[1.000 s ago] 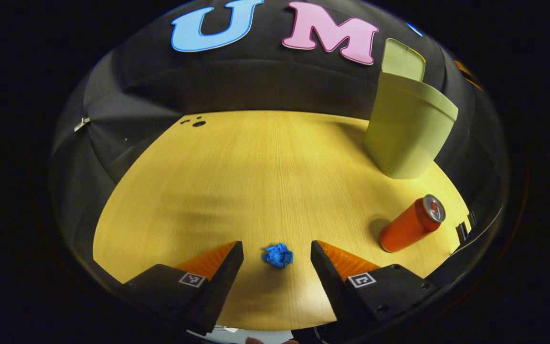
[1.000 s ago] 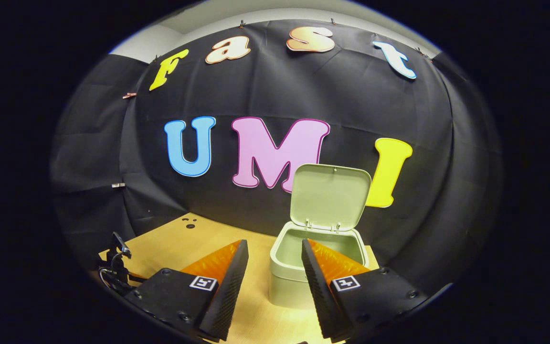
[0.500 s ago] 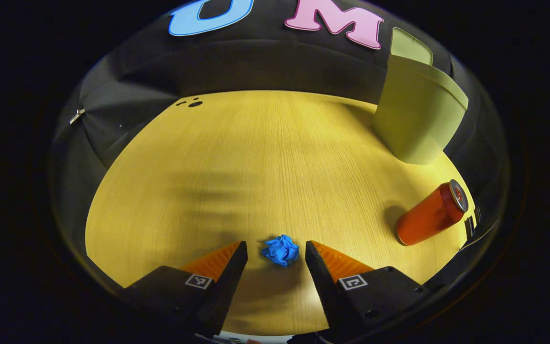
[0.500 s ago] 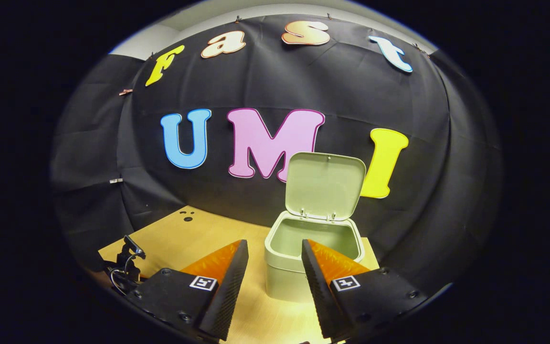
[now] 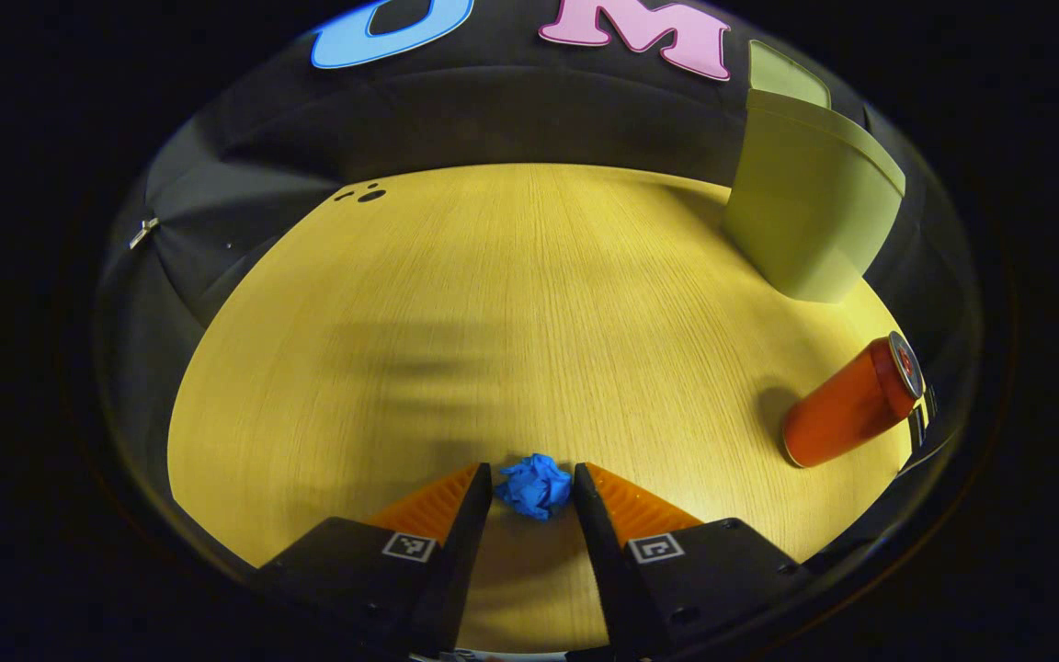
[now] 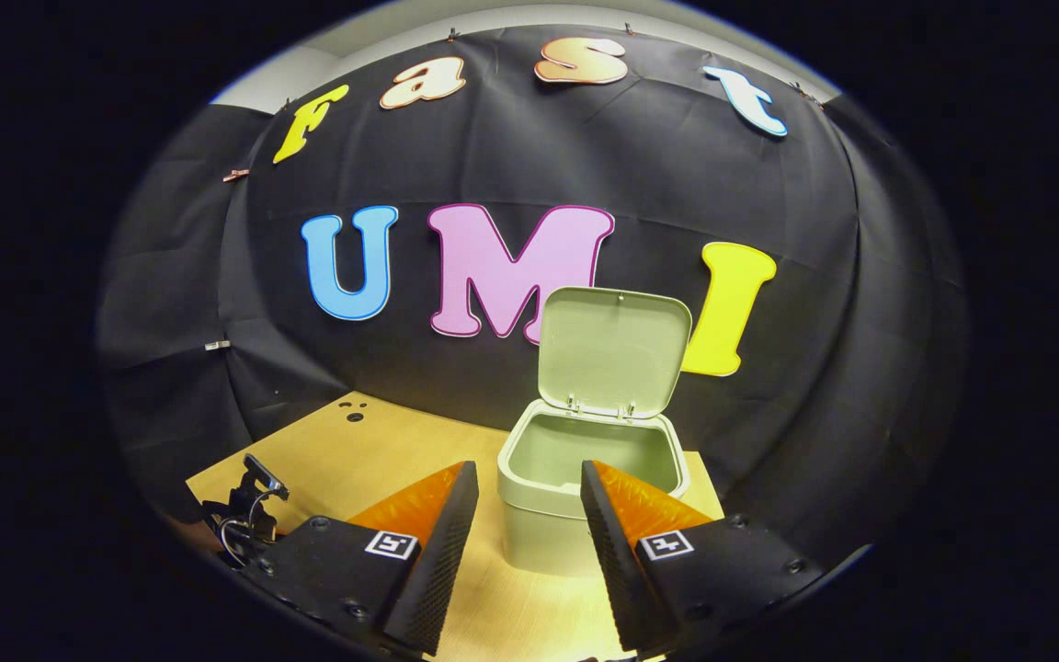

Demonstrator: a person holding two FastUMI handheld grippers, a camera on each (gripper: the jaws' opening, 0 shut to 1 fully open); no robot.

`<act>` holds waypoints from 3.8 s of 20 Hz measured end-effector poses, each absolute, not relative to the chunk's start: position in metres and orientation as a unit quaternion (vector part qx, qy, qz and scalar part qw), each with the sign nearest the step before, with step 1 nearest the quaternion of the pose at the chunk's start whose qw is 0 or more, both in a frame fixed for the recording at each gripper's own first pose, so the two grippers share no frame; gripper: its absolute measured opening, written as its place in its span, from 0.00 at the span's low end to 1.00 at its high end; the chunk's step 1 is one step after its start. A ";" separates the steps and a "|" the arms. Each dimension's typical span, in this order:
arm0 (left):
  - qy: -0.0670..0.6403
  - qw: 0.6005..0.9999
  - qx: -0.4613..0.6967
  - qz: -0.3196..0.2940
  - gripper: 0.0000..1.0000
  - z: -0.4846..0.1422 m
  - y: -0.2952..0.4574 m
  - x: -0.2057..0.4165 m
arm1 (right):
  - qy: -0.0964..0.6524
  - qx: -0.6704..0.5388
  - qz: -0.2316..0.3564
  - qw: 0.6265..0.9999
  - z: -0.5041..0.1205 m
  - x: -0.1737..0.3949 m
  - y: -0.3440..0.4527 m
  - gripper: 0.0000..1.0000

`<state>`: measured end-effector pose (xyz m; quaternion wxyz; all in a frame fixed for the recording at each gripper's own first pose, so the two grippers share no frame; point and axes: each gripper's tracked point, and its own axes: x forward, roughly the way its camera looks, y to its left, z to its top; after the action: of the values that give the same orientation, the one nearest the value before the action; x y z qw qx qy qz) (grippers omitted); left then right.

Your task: Press the lid of the desktop garbage bin to open it, pick up the crumpled paper on the desktop and throw it into the bin, then pick up the pop can on the desktop and drop it into the bin, and finally close the garbage bin lid.

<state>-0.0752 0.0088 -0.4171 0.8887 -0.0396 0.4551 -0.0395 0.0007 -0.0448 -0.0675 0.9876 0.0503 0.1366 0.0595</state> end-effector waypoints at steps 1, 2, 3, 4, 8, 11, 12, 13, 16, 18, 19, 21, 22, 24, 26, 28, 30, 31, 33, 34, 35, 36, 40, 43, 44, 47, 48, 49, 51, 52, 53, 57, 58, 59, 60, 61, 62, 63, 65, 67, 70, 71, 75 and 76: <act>0.454 0.889 -0.039 -0.037 0.55 -0.418 0.010 -0.075 | 0.135 0.051 0.058 0.988 -0.066 0.001 -0.045 0.72; 0.453 0.890 -0.041 -0.035 0.54 -0.417 0.012 -0.074 | 0.135 0.052 0.058 0.988 -0.067 0.002 -0.044 0.72; 0.452 0.890 -0.043 -0.032 0.48 -0.417 0.014 -0.074 | 0.135 0.053 0.058 0.988 -0.067 0.002 -0.045 0.72; 0.450 0.891 -0.045 -0.030 0.47 -0.415 0.016 -0.073 | 0.136 0.054 0.058 0.988 -0.067 0.002 -0.045 0.72; 0.431 0.901 -0.048 -0.028 0.46 -0.397 0.019 -0.067 | 0.135 0.055 0.060 0.988 -0.065 0.004 -0.045 0.72; 0.403 0.914 -0.047 -0.030 0.46 -0.369 0.020 -0.054 | 0.137 0.054 0.063 0.987 -0.067 0.003 -0.044 0.72; 0.392 0.918 -0.049 -0.034 0.48 -0.357 0.019 -0.048 | 0.137 0.054 0.063 0.987 -0.068 0.003 -0.044 0.72; 0.381 0.922 -0.053 -0.036 0.48 -0.345 0.018 -0.043 | 0.137 0.056 0.063 0.987 -0.068 0.002 -0.044 0.72; 0.346 0.934 -0.072 -0.044 0.46 -0.306 0.013 -0.026 | 0.137 0.062 0.063 0.987 -0.069 0.003 -0.043 0.72; 0.320 0.943 -0.083 -0.048 0.46 -0.278 0.010 -0.013 | 0.137 0.064 0.063 0.986 -0.070 0.002 -0.044 0.72; 0.306 0.947 -0.088 -0.051 0.46 -0.264 0.009 -0.007 | 0.137 0.064 0.063 0.987 -0.069 0.001 -0.044 0.72; 0.277 0.955 -0.095 -0.059 0.46 -0.234 0.006 0.006 | 0.137 0.064 0.061 0.987 -0.069 0.000 -0.044 0.72; 0.262 0.958 -0.096 -0.062 0.46 -0.218 0.005 0.012 | 0.136 0.065 0.060 0.987 -0.070 0.000 -0.045 0.72; 0.232 0.965 -0.097 -0.070 0.46 -0.187 0.002 0.024 | 0.136 0.068 0.058 0.987 -0.070 -0.003 -0.046 0.72; 0.203 0.971 -0.102 -0.079 0.46 -0.158 -0.002 0.035 | 0.136 0.069 0.056 0.987 -0.071 -0.006 -0.047 0.72; 0.177 0.974 -0.110 -0.091 0.45 -0.129 -0.009 0.046 | 0.138 0.072 0.057 0.986 -0.073 -0.013 -0.047 0.72; 0.152 0.976 -0.112 -0.105 0.46 -0.104 -0.017 0.056 | 0.143 0.077 0.058 0.985 -0.078 -0.020 -0.044 0.72; 0.140 0.977 -0.111 -0.113 0.46 -0.092 -0.022 0.061 | 0.147 0.080 0.059 0.984 -0.080 -0.025 -0.042 0.72; 0.120 0.977 -0.118 -0.131 0.46 -0.071 -0.035 0.071 | 0.155 0.086 0.061 0.982 -0.086 -0.034 -0.039 0.72; 0.110 0.975 -0.127 -0.143 0.46 -0.061 -0.044 0.077 | 0.160 0.089 0.061 0.981 -0.089 -0.039 -0.037 0.72; 0.102 0.973 -0.135 -0.157 0.46 -0.053 -0.055 0.083 | 0.163 0.090 0.062 0.981 -0.091 -0.043 -0.035 0.72; 0.095 0.971 -0.139 -0.169 0.46 -0.047 -0.063 0.088 | 0.166 0.091 0.060 0.980 -0.093 -0.047 -0.034 0.72; 0.076 0.966 -0.127 -0.211 0.48 -0.025 -0.103 0.106 | 0.172 0.091 0.054 0.979 -0.096 -0.060 -0.034 0.72; 0.067 0.961 -0.109 -0.245 0.45 -0.019 -0.137 0.116 | 0.176 0.094 0.047 0.979 -0.097 -0.070 -0.035 0.72; 0.067 0.959 -0.105 -0.255 0.45 -0.018 -0.148 0.119 | 0.178 0.094 0.044 0.979 -0.099 -0.073 -0.035 0.72; 0.065 0.953 -0.092 -0.281 0.45 -0.017 -0.177 0.130 | 0.183 0.089 0.036 0.978 -0.103 -0.082 -0.035 0.72; 0.065 0.951 -0.087 -0.288 0.45 -0.017 -0.185 0.132 | 0.185 0.091 0.034 0.978 -0.104 -0.085 -0.034 0.72; 0.065 0.950 -0.082 -0.296 0.45 -0.020 -0.193 0.136 | 0.187 0.096 0.036 0.977 -0.105 -0.088 -0.032 0.72; 0.068 0.945 -0.076 -0.310 0.45 -0.021 -0.211 0.141 | 0.192 0.102 0.035 0.975 -0.108 -0.094 -0.028 0.72; 0.071 0.943 -0.072 -0.316 0.45 -0.024 -0.219 0.144 | 0.193 0.104 0.033 0.975 -0.110 -0.096 -0.027 0.72; 0.076 0.942 -0.069 -0.320 0.45 -0.028 -0.226 0.148 | 0.194 0.107 0.032 0.975 -0.111 -0.098 -0.026 0.72; 0.090 0.935 -0.053 -0.338 0.45 -0.042 -0.256 0.157 | 0.200 0.136 0.018 0.970 -0.116 -0.103 -0.027 0.72; 0.093 0.934 -0.047 -0.342 0.45 -0.044 -0.263 0.158 | 0.199 0.145 0.014 0.969 -0.117 -0.103 -0.028 0.72; 0.094 0.933 -0.041 -0.346 0.45 -0.047 -0.269 0.160 | 0.199 0.150 0.011 0.968 -0.118 -0.104 -0.029 0.72; 0.095 0.931 -0.036 -0.351 0.46 -0.049 -0.275 0.160 | 0.199 0.152 0.005 0.968 -0.120 -0.104 -0.031 0.71; 0.098 0.930 -0.029 -0.353 0.46 -0.053 -0.281 0.161 | 0.198 0.154 0.002 0.968 -0.121 -0.105 -0.033 0.70; 0.100 0.929 -0.021 -0.355 0.46 -0.055 -0.285 0.163 | 0.198 0.155 -0.002 0.968 -0.122 -0.106 -0.035 0.71; 0.103 0.929 -0.014 -0.356 0.46 -0.059 -0.290 0.164 | 0.198 0.155 -0.005 0.968 -0.123 -0.105 -0.036 0.73; 0.110 0.926 -0.004 -0.361 0.46 -0.066 -0.299 0.167 | 0.200 0.155 -0.008 0.968 -0.126 -0.105 -0.039 0.73; 0.120 0.923 0.007 -0.366 0.45 -0.074 -0.307 0.170 | 0.199 0.157 -0.007 0.967 -0.126 -0.105 -0.040 0.73; 0.129 0.921 0.017 -0.368 0.46 -0.080 -0.314 0.172 | 0.198 0.157 -0.010 0.967 -0.128 -0.103 -0.044 0.73; 0.130 0.920 0.020 -0.369 0.45 -0.083 -0.317 0.172 | 0.198 0.158 -0.011 0.967 -0.129 -0.103 -0.046 0.73; 0.133 0.918 0.033 -0.372 0.49 -0.086 -0.321 0.172 | 0.203 0.166 -0.013 0.965 -0.133 -0.101 -0.047 0.73; 0.133 0.917 0.036 -0.373 0.50 -0.086 -0.322 0.172 | 0.203 0.166 -0.013 0.965 -0.134 -0.101 -0.046 0.73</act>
<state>0.1722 -0.3219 -0.0858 0.9174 0.0357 0.1331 -0.3733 -0.1012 -0.0465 -0.1341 0.9648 0.1664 0.2033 -0.0128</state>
